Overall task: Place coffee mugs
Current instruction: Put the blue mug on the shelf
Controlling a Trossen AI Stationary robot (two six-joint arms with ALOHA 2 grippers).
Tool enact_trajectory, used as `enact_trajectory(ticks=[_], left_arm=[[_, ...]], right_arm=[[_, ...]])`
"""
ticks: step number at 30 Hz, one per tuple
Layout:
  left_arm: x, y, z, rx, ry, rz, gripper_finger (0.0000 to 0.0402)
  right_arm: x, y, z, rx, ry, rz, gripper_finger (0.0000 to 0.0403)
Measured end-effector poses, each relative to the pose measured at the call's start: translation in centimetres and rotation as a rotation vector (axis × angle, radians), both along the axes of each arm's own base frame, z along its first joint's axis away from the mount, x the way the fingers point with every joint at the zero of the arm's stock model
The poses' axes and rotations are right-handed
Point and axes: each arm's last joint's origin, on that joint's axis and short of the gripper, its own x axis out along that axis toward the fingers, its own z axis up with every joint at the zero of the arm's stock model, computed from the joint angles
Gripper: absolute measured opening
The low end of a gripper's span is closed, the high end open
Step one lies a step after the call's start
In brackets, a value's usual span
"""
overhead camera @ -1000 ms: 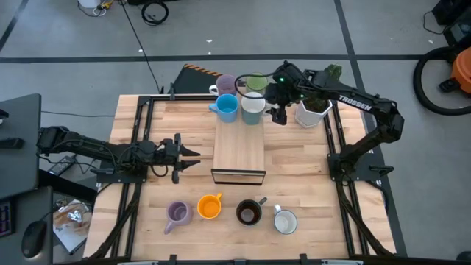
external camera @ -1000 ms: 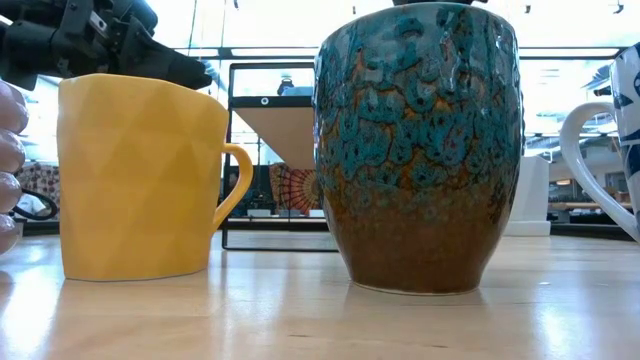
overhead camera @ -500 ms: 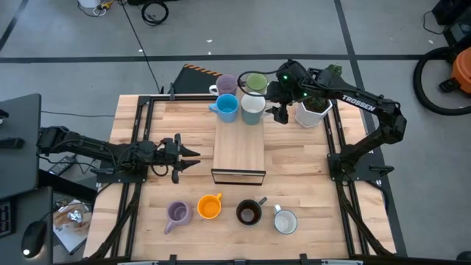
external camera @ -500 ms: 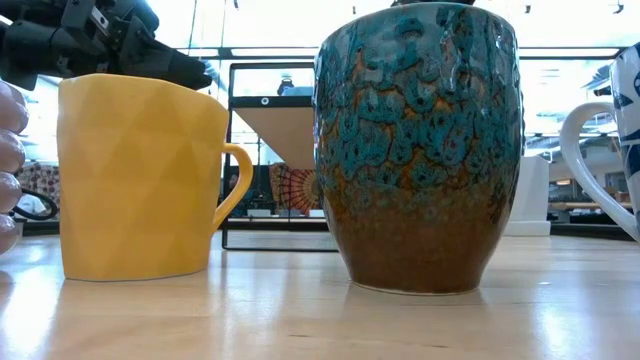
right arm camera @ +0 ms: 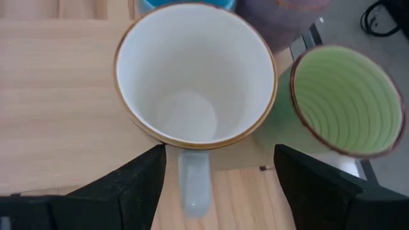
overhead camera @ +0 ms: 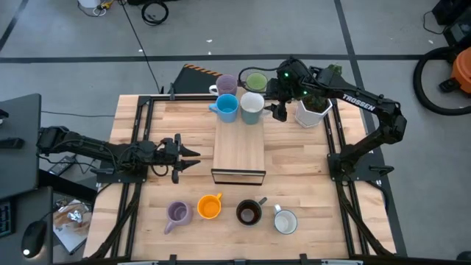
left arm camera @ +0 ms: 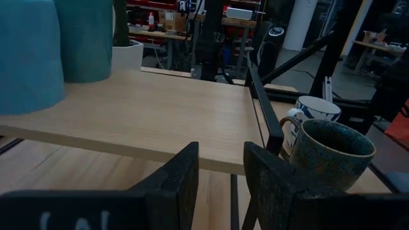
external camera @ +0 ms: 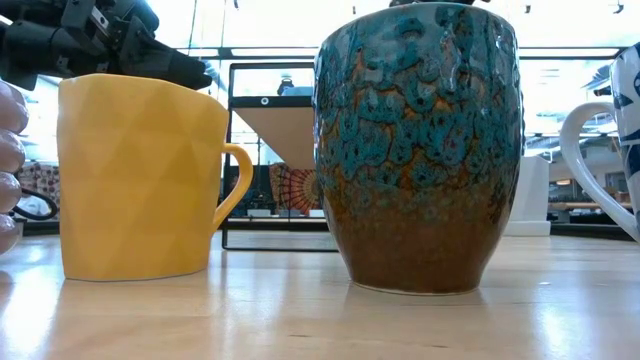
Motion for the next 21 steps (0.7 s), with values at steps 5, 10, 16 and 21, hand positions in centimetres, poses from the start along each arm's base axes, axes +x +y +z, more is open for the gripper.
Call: enact_trajectory(ticks=[5,10,16,21], left_arm=[[0.00,0.00,0.00,0.000,0.000,0.000,0.0130],[0.00,0.00,0.00,0.000,0.000,0.000,0.0130],[0.00,0.00,0.00,0.001,0.000,0.000,0.0130],[0.00,-0.01,0.00,0.000,0.000,0.000,0.0130]], right_arm=[[0.25,-0.12,0.18,-0.006,-0.031,-0.009,0.0297],[0.59,-0.02,0.12,-0.008,-0.039,-0.005,0.0294],[0.97,0.11,0.15,-0.031,-0.060,-0.012,0.0287],[0.68,0.36,0.39,-0.042,-0.056,-0.013,0.0286]])
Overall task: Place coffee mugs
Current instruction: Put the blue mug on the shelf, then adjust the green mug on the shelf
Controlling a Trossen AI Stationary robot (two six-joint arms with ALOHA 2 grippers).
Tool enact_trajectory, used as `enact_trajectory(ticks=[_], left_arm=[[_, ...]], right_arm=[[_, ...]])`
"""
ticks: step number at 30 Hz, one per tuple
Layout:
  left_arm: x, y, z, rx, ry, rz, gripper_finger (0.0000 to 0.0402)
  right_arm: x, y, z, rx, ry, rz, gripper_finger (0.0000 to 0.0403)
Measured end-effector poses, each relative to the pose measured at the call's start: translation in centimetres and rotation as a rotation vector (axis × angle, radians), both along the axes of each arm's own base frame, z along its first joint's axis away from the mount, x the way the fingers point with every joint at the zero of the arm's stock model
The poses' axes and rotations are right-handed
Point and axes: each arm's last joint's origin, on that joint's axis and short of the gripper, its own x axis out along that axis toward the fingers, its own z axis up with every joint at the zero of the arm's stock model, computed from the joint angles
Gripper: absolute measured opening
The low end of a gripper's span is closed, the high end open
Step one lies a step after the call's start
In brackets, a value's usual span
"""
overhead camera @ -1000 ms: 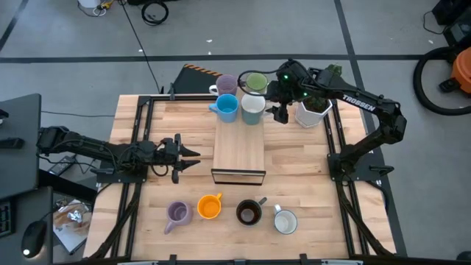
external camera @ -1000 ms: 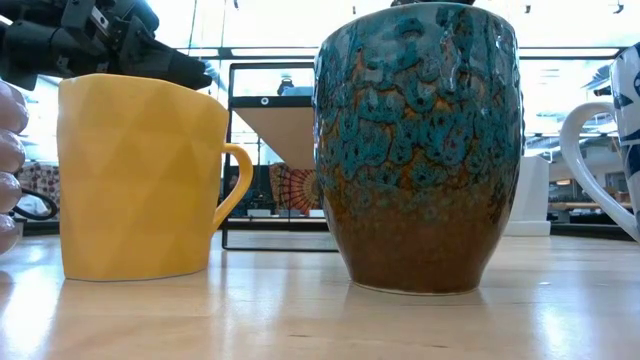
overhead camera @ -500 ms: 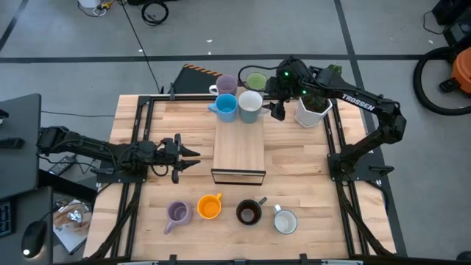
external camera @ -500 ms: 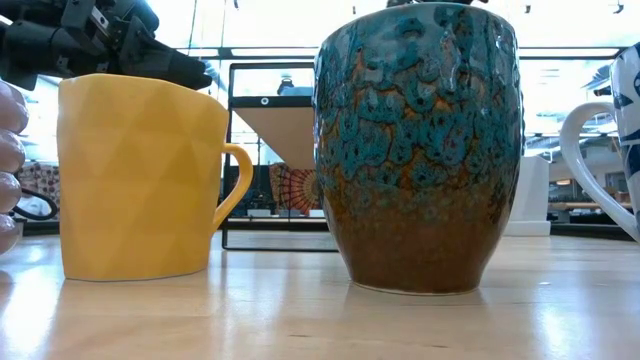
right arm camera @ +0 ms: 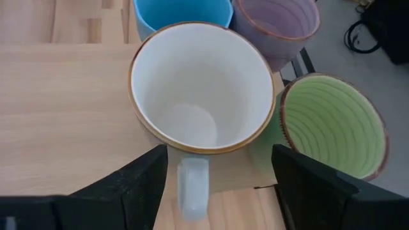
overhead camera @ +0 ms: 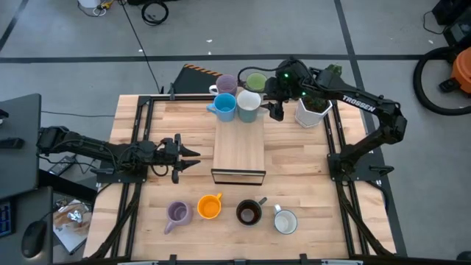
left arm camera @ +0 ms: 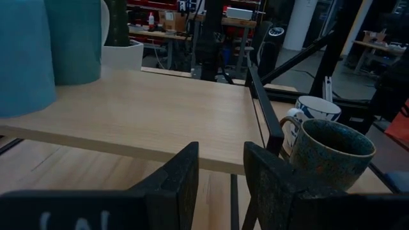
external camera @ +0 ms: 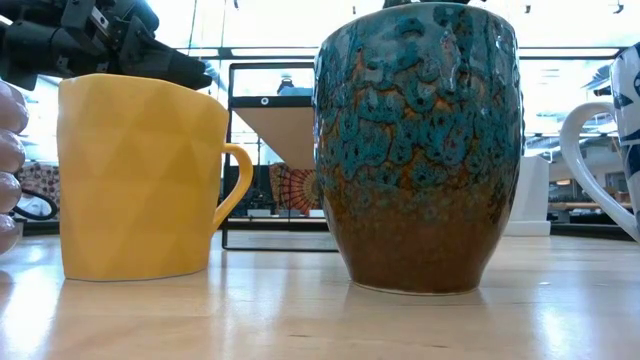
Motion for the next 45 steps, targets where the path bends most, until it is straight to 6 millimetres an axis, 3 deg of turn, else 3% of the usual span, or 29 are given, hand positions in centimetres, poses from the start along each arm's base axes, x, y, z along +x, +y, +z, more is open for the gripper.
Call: enact_trajectory(ticks=[12,17,25,32,45], left_arm=[[0.0,0.0,0.0,0.000,0.000,0.000,0.0130],[0.0,0.0,0.0,0.002,-0.001,0.010,0.0130],[0.0,0.1,0.0,0.016,-0.002,0.038,0.0130],[0.0,0.1,0.0,0.062,0.002,0.035,0.0130],[0.0,0.1,0.0,0.055,0.002,0.034,0.0130]], right_arm=[[-1.1,0.0,2.0,-0.037,-0.012,-0.014,0.0285],[-1.9,-1.3,2.3,-0.063,-0.009,-0.045,0.0284],[-2.9,-5.5,0.6,-0.065,0.067,-0.141,0.0271],[-2.4,-8.2,-2.1,-0.022,0.156,-0.117,0.0261],[-0.4,-10.1,-5.0,0.037,0.158,-0.022,0.0243]])
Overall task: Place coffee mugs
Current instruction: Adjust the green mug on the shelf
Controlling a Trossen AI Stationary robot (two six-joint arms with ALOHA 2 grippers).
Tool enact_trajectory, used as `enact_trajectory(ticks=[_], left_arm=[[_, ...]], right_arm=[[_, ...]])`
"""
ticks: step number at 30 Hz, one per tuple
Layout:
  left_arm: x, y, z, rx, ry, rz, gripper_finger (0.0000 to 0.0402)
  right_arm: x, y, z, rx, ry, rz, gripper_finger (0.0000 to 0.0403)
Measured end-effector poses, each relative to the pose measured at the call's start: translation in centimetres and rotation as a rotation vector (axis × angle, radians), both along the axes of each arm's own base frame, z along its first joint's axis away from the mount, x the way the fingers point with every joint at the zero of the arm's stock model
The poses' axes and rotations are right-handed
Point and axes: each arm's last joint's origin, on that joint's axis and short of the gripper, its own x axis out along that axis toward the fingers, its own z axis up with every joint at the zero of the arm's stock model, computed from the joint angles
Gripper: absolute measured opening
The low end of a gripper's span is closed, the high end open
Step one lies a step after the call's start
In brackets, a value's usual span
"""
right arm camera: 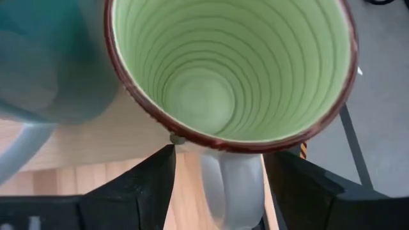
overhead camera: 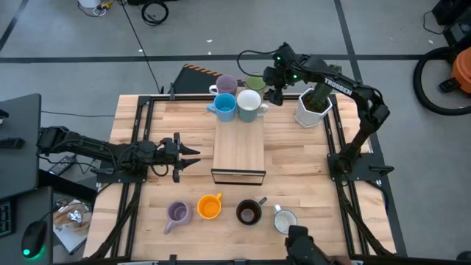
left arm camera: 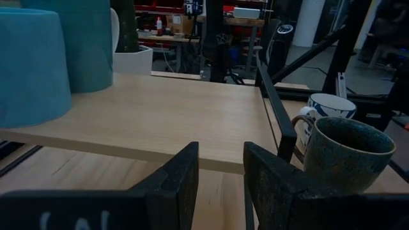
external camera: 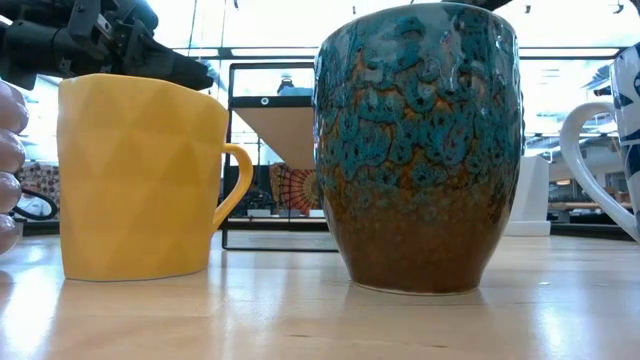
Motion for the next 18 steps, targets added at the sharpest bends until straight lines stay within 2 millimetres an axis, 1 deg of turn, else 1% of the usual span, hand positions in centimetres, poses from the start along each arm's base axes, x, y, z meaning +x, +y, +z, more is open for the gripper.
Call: enact_trajectory(ticks=[6,15,18], left_arm=[[0.00,-0.02,-0.01,0.000,0.001,-0.004,0.0130],[0.00,-0.02,-0.01,0.000,0.001,-0.004,0.0130],[0.00,-0.02,0.01,0.000,-0.001,-0.004,0.0130]], right_arm=[[0.41,-0.17,0.01,-0.010,-0.033,0.016,0.0233],[0.38,-0.10,0.03,-0.003,-0.034,0.013,0.0226],[0.02,0.24,0.68,-0.027,-0.030,-0.004,0.0228]])
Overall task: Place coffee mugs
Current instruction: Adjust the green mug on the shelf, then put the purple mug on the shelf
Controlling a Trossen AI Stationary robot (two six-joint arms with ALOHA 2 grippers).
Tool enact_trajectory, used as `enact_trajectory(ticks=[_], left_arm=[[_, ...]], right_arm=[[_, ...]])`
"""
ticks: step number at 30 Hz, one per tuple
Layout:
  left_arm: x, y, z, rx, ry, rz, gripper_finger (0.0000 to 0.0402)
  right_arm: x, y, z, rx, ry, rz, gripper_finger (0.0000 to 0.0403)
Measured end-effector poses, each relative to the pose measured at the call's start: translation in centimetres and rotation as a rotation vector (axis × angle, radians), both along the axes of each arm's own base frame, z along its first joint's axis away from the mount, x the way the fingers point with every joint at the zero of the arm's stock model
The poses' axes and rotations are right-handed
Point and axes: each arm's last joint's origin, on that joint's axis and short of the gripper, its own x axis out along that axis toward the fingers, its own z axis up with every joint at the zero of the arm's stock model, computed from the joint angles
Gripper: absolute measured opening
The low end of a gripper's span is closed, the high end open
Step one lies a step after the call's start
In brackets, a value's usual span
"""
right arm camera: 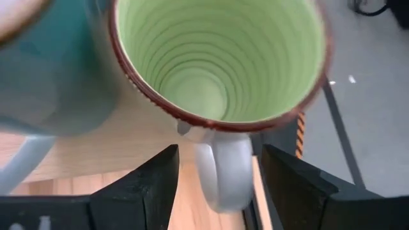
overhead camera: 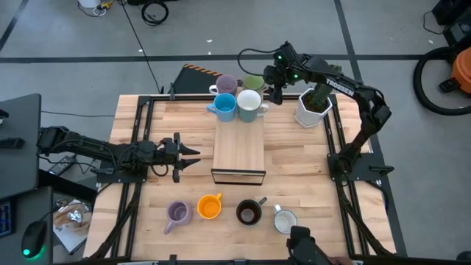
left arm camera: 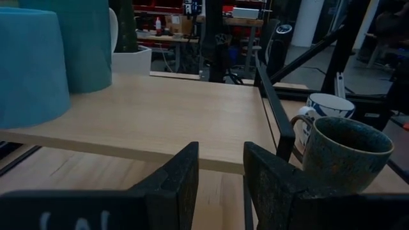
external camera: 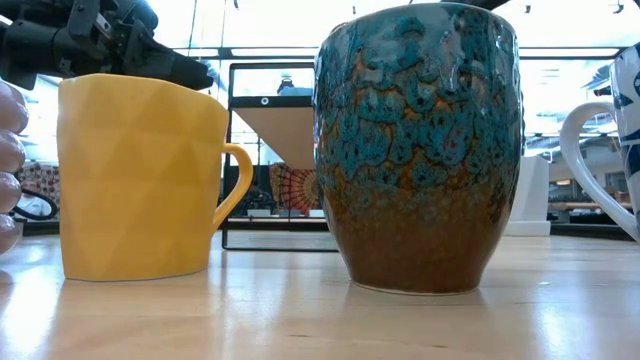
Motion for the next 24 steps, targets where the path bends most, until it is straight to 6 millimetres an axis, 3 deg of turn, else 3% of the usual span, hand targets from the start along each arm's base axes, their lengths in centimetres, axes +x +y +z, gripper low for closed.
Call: enact_trajectory(ticks=[8,13,20,24], left_arm=[[0.0,0.0,0.2,-0.002,-0.023,0.000,0.0130],[0.4,-0.1,2.4,0.038,-0.090,-0.010,0.0130],[0.4,-3.1,2.6,0.146,0.047,-0.344,0.0130],[-0.2,-4.4,2.1,0.091,0.114,-0.286,0.0130]], right_arm=[[-1.4,1.3,1.8,-0.002,-0.008,-0.013,0.0227],[-2.3,2.8,3.5,-0.035,-0.028,-0.059,0.0226],[-4.5,7.3,6.9,-0.128,-0.025,-0.126,0.0226],[-5.8,10.4,9.0,-0.149,-0.117,-0.154,0.0226]])
